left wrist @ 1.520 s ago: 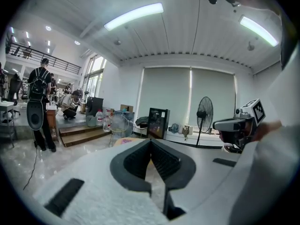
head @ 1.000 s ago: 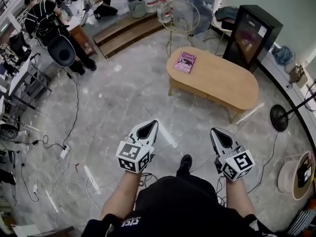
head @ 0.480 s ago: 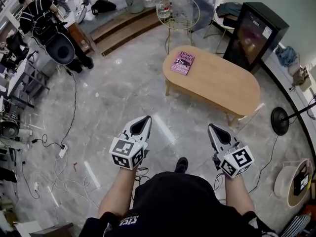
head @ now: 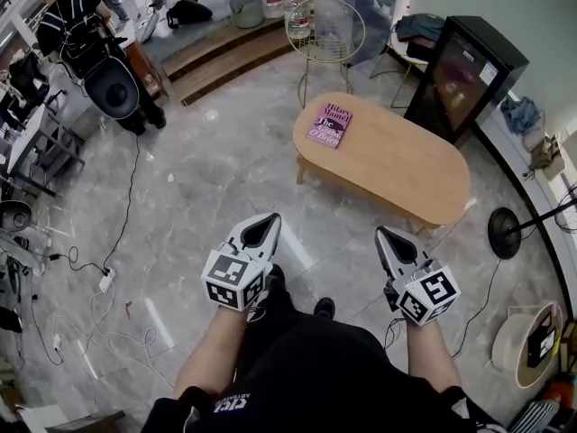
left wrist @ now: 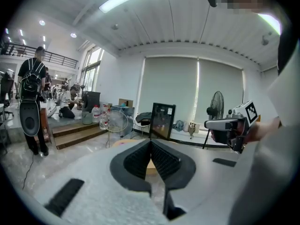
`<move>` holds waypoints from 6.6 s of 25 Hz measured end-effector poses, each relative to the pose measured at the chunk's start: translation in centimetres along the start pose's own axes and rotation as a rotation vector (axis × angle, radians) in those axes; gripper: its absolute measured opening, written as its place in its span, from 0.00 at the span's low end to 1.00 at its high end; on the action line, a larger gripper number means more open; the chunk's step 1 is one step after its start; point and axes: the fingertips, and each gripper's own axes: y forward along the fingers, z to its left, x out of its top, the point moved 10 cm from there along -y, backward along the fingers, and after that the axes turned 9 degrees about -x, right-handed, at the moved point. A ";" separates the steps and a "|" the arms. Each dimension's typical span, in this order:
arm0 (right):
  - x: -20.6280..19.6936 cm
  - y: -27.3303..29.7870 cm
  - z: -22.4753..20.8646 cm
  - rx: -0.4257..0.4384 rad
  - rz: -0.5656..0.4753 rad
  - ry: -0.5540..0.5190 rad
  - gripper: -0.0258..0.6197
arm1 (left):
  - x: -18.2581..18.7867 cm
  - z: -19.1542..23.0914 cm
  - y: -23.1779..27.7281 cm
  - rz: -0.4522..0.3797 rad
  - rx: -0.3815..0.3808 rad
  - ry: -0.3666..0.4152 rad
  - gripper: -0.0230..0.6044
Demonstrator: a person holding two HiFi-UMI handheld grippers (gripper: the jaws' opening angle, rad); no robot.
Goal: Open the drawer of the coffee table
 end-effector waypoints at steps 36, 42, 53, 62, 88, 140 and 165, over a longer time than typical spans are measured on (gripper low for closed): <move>2.9 22.9 -2.9 -0.299 0.091 0.028 0.05 | 4.4 25.5 17.8 0.081 -0.357 -0.018 0.04; 3.1 24.7 -8.6 -0.283 0.070 0.060 0.05 | 6.2 25.2 23.0 0.138 -0.343 0.011 0.04; 0.7 26.7 -18.5 -0.295 0.078 0.178 0.05 | 7.1 25.9 31.2 0.197 -0.334 -0.031 0.04; -0.4 30.0 -19.0 -0.284 0.145 0.125 0.05 | 4.7 27.2 35.2 0.212 -0.379 -0.019 0.04; -18.5 37.5 -14.1 -0.327 0.113 0.004 0.05 | -14.2 34.2 35.8 0.172 -0.464 0.083 0.04; -50.5 33.1 -26.0 -0.637 0.189 -0.001 0.15 | -40.6 43.0 45.6 0.144 -0.400 0.169 0.30; -53.4 33.1 -30.9 -0.721 0.214 0.020 0.35 | -41.7 42.9 49.9 0.194 -0.369 0.289 0.42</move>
